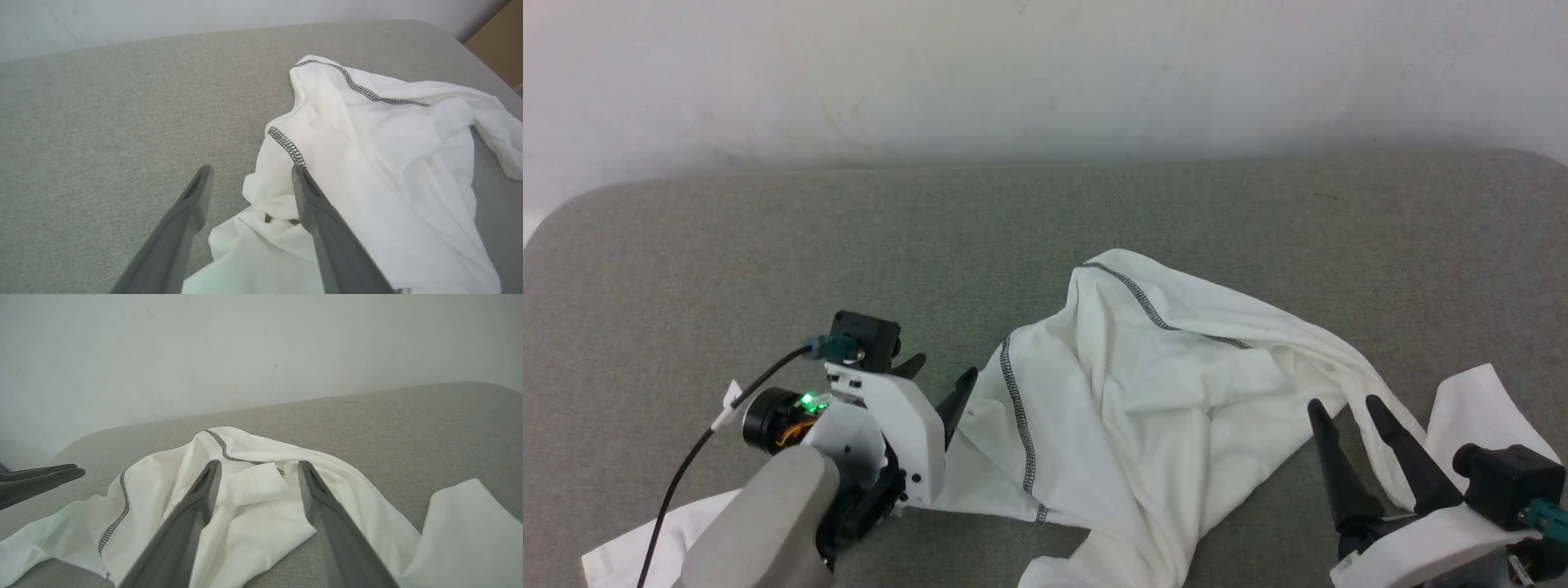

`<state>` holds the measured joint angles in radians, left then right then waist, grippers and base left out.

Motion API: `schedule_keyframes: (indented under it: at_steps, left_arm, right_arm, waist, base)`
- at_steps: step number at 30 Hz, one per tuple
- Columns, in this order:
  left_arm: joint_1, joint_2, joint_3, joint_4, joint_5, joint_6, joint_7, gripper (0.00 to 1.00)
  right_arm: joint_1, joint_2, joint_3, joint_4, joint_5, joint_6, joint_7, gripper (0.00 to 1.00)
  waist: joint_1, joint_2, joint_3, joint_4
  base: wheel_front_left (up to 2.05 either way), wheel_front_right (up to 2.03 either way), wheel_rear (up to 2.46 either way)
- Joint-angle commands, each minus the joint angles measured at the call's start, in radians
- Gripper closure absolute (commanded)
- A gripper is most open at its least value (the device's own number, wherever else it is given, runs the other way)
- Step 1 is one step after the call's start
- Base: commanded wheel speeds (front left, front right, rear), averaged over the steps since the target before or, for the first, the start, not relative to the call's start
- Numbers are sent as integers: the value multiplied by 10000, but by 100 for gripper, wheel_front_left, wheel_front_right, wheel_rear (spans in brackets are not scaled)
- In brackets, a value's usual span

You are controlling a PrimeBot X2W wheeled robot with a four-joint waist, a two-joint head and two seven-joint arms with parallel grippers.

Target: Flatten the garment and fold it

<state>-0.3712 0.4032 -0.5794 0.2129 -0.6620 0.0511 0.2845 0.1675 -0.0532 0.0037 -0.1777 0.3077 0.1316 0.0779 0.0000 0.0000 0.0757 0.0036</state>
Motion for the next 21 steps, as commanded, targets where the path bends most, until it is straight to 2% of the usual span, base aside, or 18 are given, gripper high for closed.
schedule_keyframes:
  at_steps: [1, 6, 12, 13, 14, 15, 16, 19, 21]
  left_arm:
    - [-397, -119, -69, 418, -19, -165, 159, 0]
    - [-1342, -466, -510, 2080, -41, -662, 938, 0]
    - [-1876, -841, -1151, 4057, 61, -854, 2165, 0]
    - [-1900, -886, -1248, 4311, 55, -882, 2402, 19]
    - [-1897, -937, -1326, 4532, 3, -943, 2640, 47]
    - [-1869, -961, -1436, 4731, -38, -1032, 2918, 60]
    - [-1808, -992, -1514, 4890, -140, -1142, 3193, 100]
    - [-1580, -990, -1637, 5088, -392, -1355, 3618, 100]
    - [-1491, -882, -1564, 4974, -396, -1348, 3297, 100]
  right_arm:
    - [-146, 30, 38, -38, -22, -9, 21, 0]
    - [-326, 30, 91, 12, -5, -9, 23, 0]
    - [-440, 30, 168, 198, 56, -9, -24, 0]
    - [-440, 30, 164, 228, 61, -9, -29, 0]
    - [-438, 30, 160, 258, 62, -9, -28, 0]
    - [-437, 30, 165, 284, 60, -9, -25, 0]
    - [-436, 30, 160, 308, 58, -9, -23, 0]
    - [-419, 30, 67, 375, 42, -9, -10, 0]
    - [-444, 30, -15, 404, 14, -9, 6, 0]
  waist:
    - [0, 0, 245, -114]
    - [0, 0, 672, -334]
    - [0, 0, 925, -571]
    - [0, 0, 935, -596]
    - [0, 0, 937, -620]
    - [0, 0, 923, -644]
    - [0, 0, 894, -664]
    - [0, 0, 746, -688]
    - [0, 0, 645, -674]
  base:
    - [0, 0, 0]
    - [0, 0, 0]
    - [0, 0, 0]
    - [0, 0, 0]
    - [0, 0, 0]
    - [0, 0, 0]
    - [0, 0, 0]
    - [0, 0, 0]
    - [0, 0, 0]
